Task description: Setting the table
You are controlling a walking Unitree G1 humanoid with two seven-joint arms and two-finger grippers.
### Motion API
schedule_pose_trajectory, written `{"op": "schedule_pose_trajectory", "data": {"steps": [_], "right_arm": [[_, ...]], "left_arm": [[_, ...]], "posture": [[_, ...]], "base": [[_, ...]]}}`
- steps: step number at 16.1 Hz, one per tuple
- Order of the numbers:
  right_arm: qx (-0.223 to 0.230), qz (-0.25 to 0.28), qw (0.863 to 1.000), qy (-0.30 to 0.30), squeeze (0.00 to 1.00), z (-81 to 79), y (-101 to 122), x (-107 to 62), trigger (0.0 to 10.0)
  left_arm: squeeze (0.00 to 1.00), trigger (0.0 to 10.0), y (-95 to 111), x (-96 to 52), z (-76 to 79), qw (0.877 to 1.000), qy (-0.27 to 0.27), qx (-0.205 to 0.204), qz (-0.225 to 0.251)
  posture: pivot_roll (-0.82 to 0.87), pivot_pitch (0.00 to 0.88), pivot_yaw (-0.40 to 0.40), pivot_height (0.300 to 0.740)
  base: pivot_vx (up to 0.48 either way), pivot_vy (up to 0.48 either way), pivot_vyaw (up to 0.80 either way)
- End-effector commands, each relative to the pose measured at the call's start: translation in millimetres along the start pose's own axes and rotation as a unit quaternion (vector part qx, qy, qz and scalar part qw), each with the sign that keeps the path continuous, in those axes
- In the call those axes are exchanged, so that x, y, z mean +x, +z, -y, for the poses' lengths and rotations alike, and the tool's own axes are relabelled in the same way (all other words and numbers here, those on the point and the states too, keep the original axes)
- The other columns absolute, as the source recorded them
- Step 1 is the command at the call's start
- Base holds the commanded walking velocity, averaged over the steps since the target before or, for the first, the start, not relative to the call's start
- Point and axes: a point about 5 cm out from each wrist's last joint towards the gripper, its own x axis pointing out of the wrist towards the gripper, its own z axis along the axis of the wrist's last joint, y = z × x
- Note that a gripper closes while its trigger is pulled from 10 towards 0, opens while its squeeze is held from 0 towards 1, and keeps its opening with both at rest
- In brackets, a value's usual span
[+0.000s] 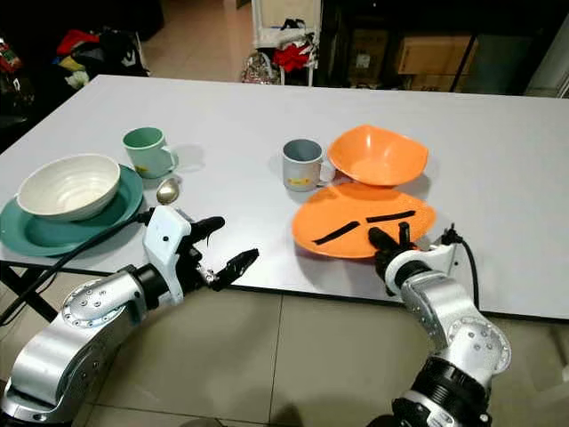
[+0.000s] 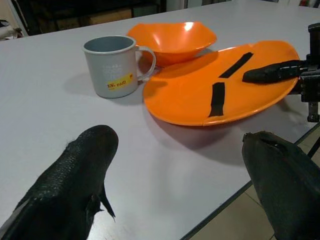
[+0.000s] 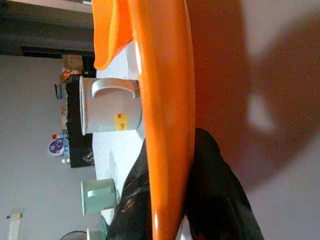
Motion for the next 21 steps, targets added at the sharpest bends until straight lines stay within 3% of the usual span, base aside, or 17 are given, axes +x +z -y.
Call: {"op": "schedule_pose_trajectory", "data": {"steps": [1,5,6,8,12,15,21], "right_arm": [[-0.015,-0.006,1.0,0.004,0.0,-3.3,4,9.0,10.0],[-0.018,-0.02,1.0,0.013,0.0,-2.7,1,21.2,10.0],[-0.017,-0.024,0.999,0.012,1.0,-1.9,0,24.0,10.0],[-0.025,-0.025,0.999,0.02,1.0,-5.1,-1,28.2,10.0],[-0.05,-0.022,0.998,0.024,1.0,-11.1,-2,16.9,10.0],[-0.093,-0.027,0.995,-0.014,1.0,-3.4,-10,-5.5,10.0],[-0.102,0.012,0.993,-0.054,1.0,7.4,-6,-32.0,10.0]], "left_arm": [[0.0,10.0,2,-0.1,-1.6,1.0,0.007,0.011,-0.001],[0.0,10.0,1,1.1,-0.1,1.0,0.009,0.015,-0.002],[0.0,10.0,1,1.0,-0.3,1.0,0.01,0.016,-0.003],[0.0,10.0,1,-1.0,-0.7,1.0,0.014,0.02,-0.004],[0.0,10.0,0,-1.6,1.5,1.0,0.018,0.018,-0.003],[0.0,10.0,0,1.2,7.1,1.0,0.013,0.015,0.0],[0.0,10.0,-1,4.6,9.5,1.0,0.016,0.014,0.001]], "posture": [[0.05,0.0,0.037,0.74],[0.06,0.0,0.037,0.74],[0.06,0.0,0.039,0.74],[0.07,0.0,0.027,0.74],[0.08,0.0,0.023,0.74],[0.07,0.0,0.028,0.74],[0.06,0.0,0.046,0.74]], "base": [[0.0,0.0,0.0],[0.0,0.0,0.0],[0.0,0.0,0.0],[0.0,0.0,0.0],[0.0,0.0,0.0],[0.0,0.0,0.0],[0.0,0.0,0.0]]}}
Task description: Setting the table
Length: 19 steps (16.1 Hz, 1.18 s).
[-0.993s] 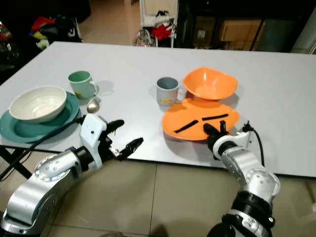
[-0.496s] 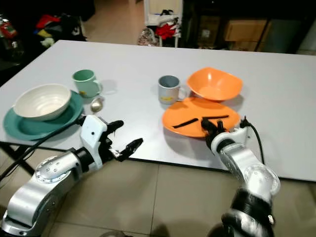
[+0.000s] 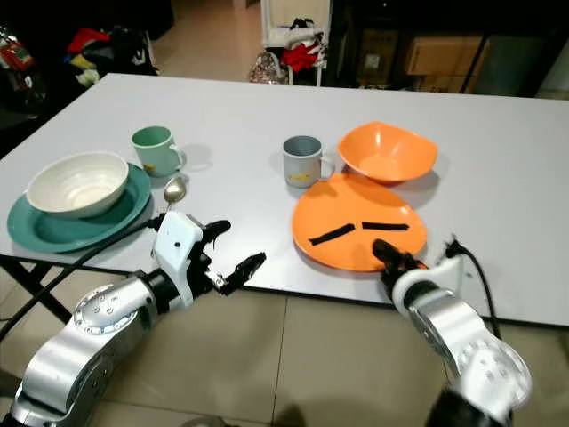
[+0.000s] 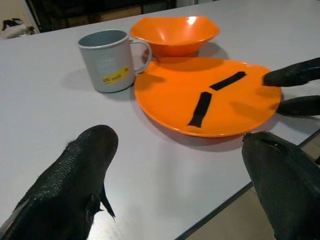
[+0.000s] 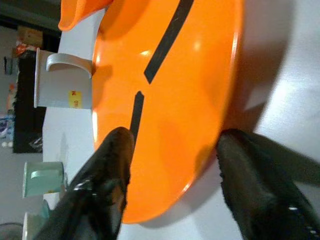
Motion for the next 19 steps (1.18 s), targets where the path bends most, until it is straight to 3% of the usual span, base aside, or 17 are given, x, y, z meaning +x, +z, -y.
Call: {"op": "schedule_pose_trajectory", "data": {"steps": [1,3,5,6,8,9,11,12,13,15,16,18,19], "right_arm": [[-0.017,0.008,1.0,0.01,1.0,-4.9,1,-9.5,10.0],[-0.041,0.007,0.999,0.012,1.0,-5.6,-2,-16.1,10.0],[-0.086,0.035,0.996,0.001,1.0,-11.1,-4,-34.1,10.0],[-0.148,0.058,0.987,-0.011,1.0,-16.4,-1,-43.6,10.0],[-0.217,0.108,0.97,-0.025,1.0,-25.9,5,-55.7,10.0],[-0.285,0.164,0.944,-0.028,1.0,-36.8,17,-61.5,10.0],[-0.344,0.187,0.92,-0.006,1.0,-51.7,21,-57.5,10.0],[-0.42,0.182,0.889,-0.013,0.0,-60.4,19,-46.1,10.0],[-0.434,0.197,0.879,-0.005,0.0,-64.8,20,-44.2,10.0],[-0.494,0.219,0.841,0.035,0.0,-79.8,12,-33.2,10.0],[-0.512,0.216,0.83,0.052,0.0,-82.7,9,-30.8,10.0],[-0.534,0.214,0.814,0.077,0.0,-87.0,6,-27.1,10.0],[-0.535,0.217,0.812,0.086,0.0,-88.7,7,-25.8,10.0]], "left_arm": [[0.0,10.0,2,-0.8,-2.7,1.0,0.012,0.008,0.004],[0.0,10.0,3,-0.9,-4.1,1.0,0.023,0.009,0.007],[0.0,10.0,6,-2.6,-13.8,0.997,0.077,0.012,0.024],[0.0,10.0,9,-4.5,-18.1,0.994,0.102,0.007,0.034],[0.0,10.0,14,-7.4,-24.9,0.989,0.142,0.005,0.052],[0.0,10.0,18,-7.6,-31.5,0.983,0.173,0.011,0.065],[0.0,10.0,24,-3.8,-38.5,0.976,0.2,0.016,0.08],[0.0,10.0,27,-0.3,-41.5,0.973,0.212,0.015,0.086],[0.0,10.0,26,0.3,-41.7,0.973,0.214,0.016,0.083],[0.0,10.0,22,-0.4,-41.2,0.972,0.22,0.036,0.073],[0.0,10.0,20,-1.3,-41.2,0.971,0.224,0.037,0.072],[0.0,10.0,18,-5.0,-44.2,0.968,0.239,0.029,0.072],[0.0,10.0,17,-6.5,-44.5,0.968,0.241,0.028,0.072]], "posture": [[0.06,0.0,0.048,0.74],[0.06,0.0,0.048,0.74],[0.06,0.0,0.041,0.74],[0.06,0.0,0.038,0.74],[0.05,0.0,0.037,0.74],[0.05,0.0,0.038,0.74],[0.04,0.0,0.045,0.74],[0.04,0.0,0.048,0.74],[0.04,0.0,0.048,0.74],[0.05,0.0,0.037,0.74],[0.05,0.0,0.026,0.74],[0.05,0.0,0.006,0.74],[0.05,0.0,0.006,0.74]], "base": [[0.0,0.0,0.0],[0.0,0.0,0.0],[0.0,0.0,0.0],[0.0,0.0,0.0],[0.0,0.0,0.0],[0.0,0.0,0.0],[0.0,0.0,0.0],[0.0,0.0,0.0],[0.266,0.0,0.0],[0.296,0.0,0.0],[0.292,0.0,0.0],[0.292,0.0,-0.78],[0.292,0.0,-0.8]]}}
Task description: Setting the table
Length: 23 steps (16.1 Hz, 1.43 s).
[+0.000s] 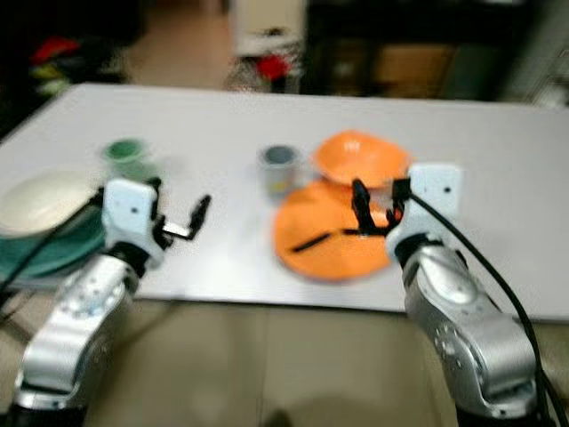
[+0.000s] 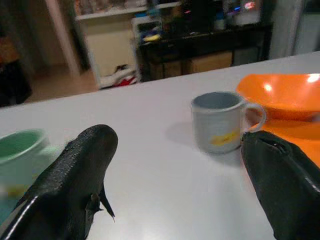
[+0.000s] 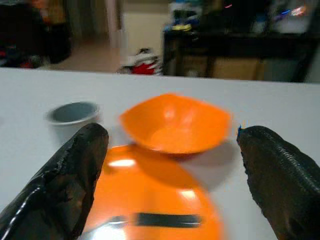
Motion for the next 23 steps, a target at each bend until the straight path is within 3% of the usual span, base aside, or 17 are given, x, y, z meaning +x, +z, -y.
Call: {"op": "schedule_pose_trajectory", "data": {"steps": [1,9,13,18,20,21,22,23], "right_arm": [[-0.004,0.009,1.0,-0.006,0.0,6.2,0,4.1,10.0],[0.01,-0.002,0.999,0.043,0.0,5.9,-12,6.1,10.0],[-0.008,-0.02,0.996,0.083,0.0,3.9,-17,6.6,10.0],[-0.065,-0.029,0.988,0.137,0.0,5.3,-19,20.7,10.0],[-0.114,-0.04,0.975,0.187,0.0,7.4,-20,26.8,10.0],[-0.151,-0.054,0.958,0.238,0.0,10.6,-21,31.6,10.0],[-0.158,-0.057,0.954,0.248,0.0,11.1,-22,32.5,10.0],[-0.223,-0.086,0.919,0.315,0.0,12.7,-25,36.0,10.0]], "left_arm": [[0.0,10.0,1,0.1,2.3,1.0,0.0,0.0,0.003],[0.0,10.0,6,4.8,1.8,1.0,-0.015,0.003,0.011],[0.0,10.0,6,2.6,0.5,1.0,-0.016,0.004,0.012],[0.0,10.0,4,-2.0,-6.6,1.0,-0.008,0.013,0.006],[0.0,10.0,4,-2.8,-7.5,1.0,-0.008,0.015,0.006],[0.0,10.0,5,-2.9,-6.3,1.0,-0.018,0.023,0.003],[0.0,10.0,5,-3.0,-6.0,0.999,-0.021,0.027,0.001],[0.0,10.0,7,-5.8,-3.5,0.998,-0.05,0.035,-0.003]], "posture": [[0.07,0.0,-0.007,0.74],[0.04,0.0,0.032,0.74],[0.07,0.0,0.017,0.74],[0.08,0.0,0.009,0.74],[0.08,0.0,0.01,0.74],[0.1,0.0,0.005,0.74],[0.1,0.0,0.005,0.74],[0.11,0.0,0.007,0.74]], "base": [[0.296,0.0,-0.61],[0.296,0.0,0.0],[0.296,0.0,0.0],[0.295,0.0,0.0],[0.296,0.0,0.0],[0.0,0.0,0.0],[0.0,0.0,0.0],[0.0,0.0,0.0]]}}
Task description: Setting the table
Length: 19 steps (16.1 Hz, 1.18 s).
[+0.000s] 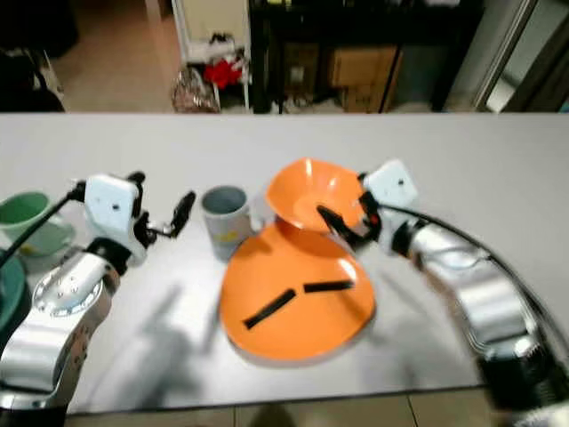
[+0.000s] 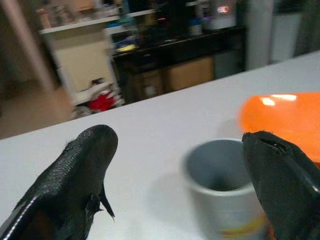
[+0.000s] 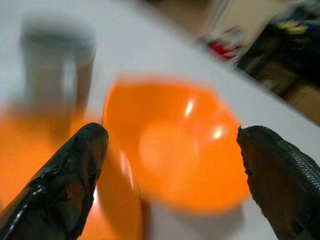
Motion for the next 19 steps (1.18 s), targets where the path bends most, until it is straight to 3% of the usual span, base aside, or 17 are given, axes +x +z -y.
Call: {"op": "schedule_pose_trajectory", "data": {"steps": [1,4,7,8,9,12,13,19], "right_arm": [[-0.04,-0.036,0.997,0.054,0.0,-1.9,-9,2.9,10.0],[-0.085,-0.085,0.985,0.121,0.0,9.3,-13,13.1,10.0],[-0.137,-0.126,0.974,0.126,0.0,27.8,-20,35.3,10.0],[-0.155,-0.139,0.969,0.129,0.0,29.6,-22,40.2,8.8],[-0.16,-0.144,0.968,0.128,0.0,30.4,-23,43.5,6.4],[-0.184,-0.168,0.962,0.113,0.0,36.1,-29,58.4,2.8],[-0.198,-0.176,0.958,0.112,0.0,37.1,-32,61.5,0.0],[-0.215,-0.17,0.955,0.109,0.0,38.9,-31,70.2,0.0]], "left_arm": [[0.0,10.0,2,-1.9,7.6,0.999,-0.041,0.006,-0.005],[0.0,10.0,7,-10.7,7.6,0.991,-0.127,0.02,-0.017],[0.0,10.0,8,-20.1,10.7,0.976,-0.21,0.048,-0.042],[0.0,10.0,8,-20.2,10.8,0.974,-0.216,0.051,-0.047],[0.0,10.0,8,-20.0,10.8,0.974,-0.215,0.051,-0.048],[0.0,10.0,9,-20.5,10.7,0.972,-0.224,0.053,-0.054],[0.0,10.0,9,-21.1,9.8,0.971,-0.226,0.054,-0.056],[0.0,10.0,11,-21.9,8.6,0.971,-0.226,0.054,-0.059]], "posture": [[0.11,0.0,0.011,0.74],[0.1,0.0,0.03,0.74],[0.11,0.0,0.042,0.74],[0.12,0.0,0.045,0.74],[0.12,0.0,0.046,0.74],[0.13,0.0,0.051,0.74],[0.13,0.0,0.052,0.74],[0.14,0.0,0.053,0.74]], "base": [[0.0,0.0,0.0],[0.0,0.0,0.0],[0.0,0.0,0.0],[0.0,0.0,0.0],[0.0,0.0,0.0],[0.0,0.0,0.0],[0.0,0.0,0.0],[0.0,0.0,0.0]]}}
